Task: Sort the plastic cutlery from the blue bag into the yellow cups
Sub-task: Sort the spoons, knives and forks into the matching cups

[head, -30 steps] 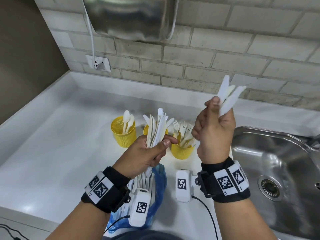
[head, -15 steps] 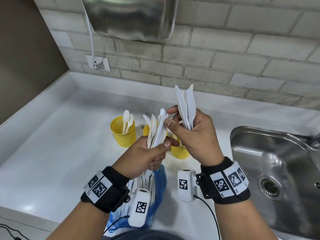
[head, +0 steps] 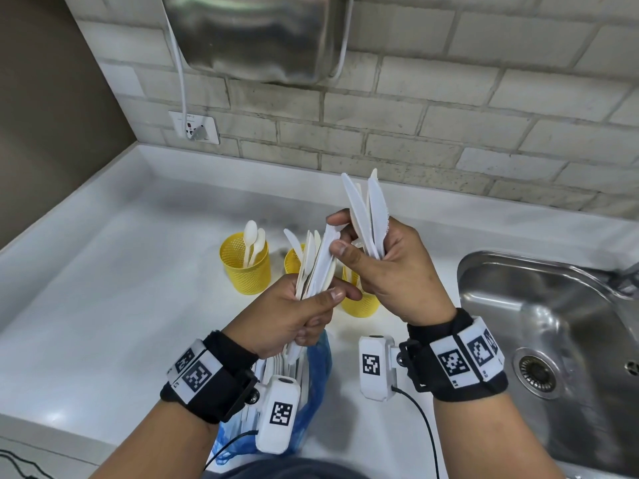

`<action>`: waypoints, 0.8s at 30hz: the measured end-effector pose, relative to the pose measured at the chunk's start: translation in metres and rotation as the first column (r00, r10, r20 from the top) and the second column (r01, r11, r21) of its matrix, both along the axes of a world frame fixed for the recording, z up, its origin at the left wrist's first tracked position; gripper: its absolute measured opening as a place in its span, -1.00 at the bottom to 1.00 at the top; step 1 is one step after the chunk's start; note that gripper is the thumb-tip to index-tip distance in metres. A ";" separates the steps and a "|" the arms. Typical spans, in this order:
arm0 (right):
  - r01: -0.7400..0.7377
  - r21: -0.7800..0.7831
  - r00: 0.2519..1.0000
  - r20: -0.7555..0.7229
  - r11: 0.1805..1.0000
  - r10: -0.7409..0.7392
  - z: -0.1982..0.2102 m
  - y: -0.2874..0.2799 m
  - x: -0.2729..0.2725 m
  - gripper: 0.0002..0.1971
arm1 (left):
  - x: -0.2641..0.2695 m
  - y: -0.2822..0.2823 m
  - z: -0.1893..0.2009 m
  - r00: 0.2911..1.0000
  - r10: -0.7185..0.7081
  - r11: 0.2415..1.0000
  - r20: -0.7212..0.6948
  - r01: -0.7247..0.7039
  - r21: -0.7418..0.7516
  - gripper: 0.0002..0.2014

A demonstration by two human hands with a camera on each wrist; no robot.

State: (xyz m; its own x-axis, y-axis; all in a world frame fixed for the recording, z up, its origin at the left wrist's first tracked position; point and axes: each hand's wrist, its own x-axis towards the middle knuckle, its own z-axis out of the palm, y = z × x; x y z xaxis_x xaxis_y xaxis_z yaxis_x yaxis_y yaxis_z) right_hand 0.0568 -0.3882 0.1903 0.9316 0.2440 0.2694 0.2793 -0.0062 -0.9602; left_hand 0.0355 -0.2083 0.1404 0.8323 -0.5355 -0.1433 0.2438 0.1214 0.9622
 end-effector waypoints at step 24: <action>-0.077 0.063 0.990 -0.112 0.995 0.084 -0.003 -0.010 0.008 -0.88 | 0.000 0.002 -0.001 0.998 -0.054 0.999 0.016 0.054 0.007 -0.69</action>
State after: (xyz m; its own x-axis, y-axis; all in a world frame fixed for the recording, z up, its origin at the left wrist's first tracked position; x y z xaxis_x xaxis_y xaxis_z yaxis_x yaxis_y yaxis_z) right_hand 0.0648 -0.3979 0.1875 0.9352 0.3063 0.1780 0.1650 0.0684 -0.9839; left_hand 0.0359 -0.2063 0.1391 0.8043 -0.5789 -0.1340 0.2344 0.1018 0.9668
